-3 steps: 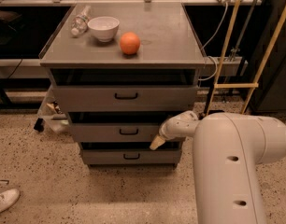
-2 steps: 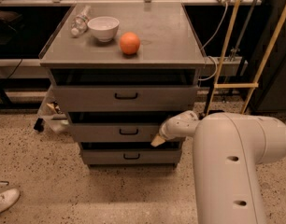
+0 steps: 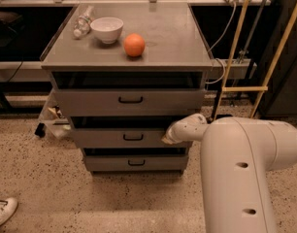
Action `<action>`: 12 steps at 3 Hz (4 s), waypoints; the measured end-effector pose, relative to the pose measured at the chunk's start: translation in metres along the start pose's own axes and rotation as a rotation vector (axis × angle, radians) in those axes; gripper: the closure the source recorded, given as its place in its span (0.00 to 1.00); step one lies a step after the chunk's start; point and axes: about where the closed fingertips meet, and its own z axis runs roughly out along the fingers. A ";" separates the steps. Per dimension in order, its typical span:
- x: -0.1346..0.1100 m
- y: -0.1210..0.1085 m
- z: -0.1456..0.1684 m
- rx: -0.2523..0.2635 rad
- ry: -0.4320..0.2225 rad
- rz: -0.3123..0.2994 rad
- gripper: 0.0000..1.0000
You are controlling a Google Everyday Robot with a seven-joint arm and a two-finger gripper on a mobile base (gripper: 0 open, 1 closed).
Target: Open middle drawer
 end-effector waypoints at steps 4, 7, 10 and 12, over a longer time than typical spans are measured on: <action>0.003 0.006 -0.017 -0.002 -0.005 0.011 1.00; 0.015 0.018 -0.041 0.006 -0.016 0.002 1.00; 0.021 0.023 -0.054 0.010 -0.030 -0.005 1.00; 0.030 0.032 -0.066 0.011 -0.057 0.011 1.00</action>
Offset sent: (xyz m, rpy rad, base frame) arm -0.0309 -0.0132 -0.0009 0.0183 0.0329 0.0154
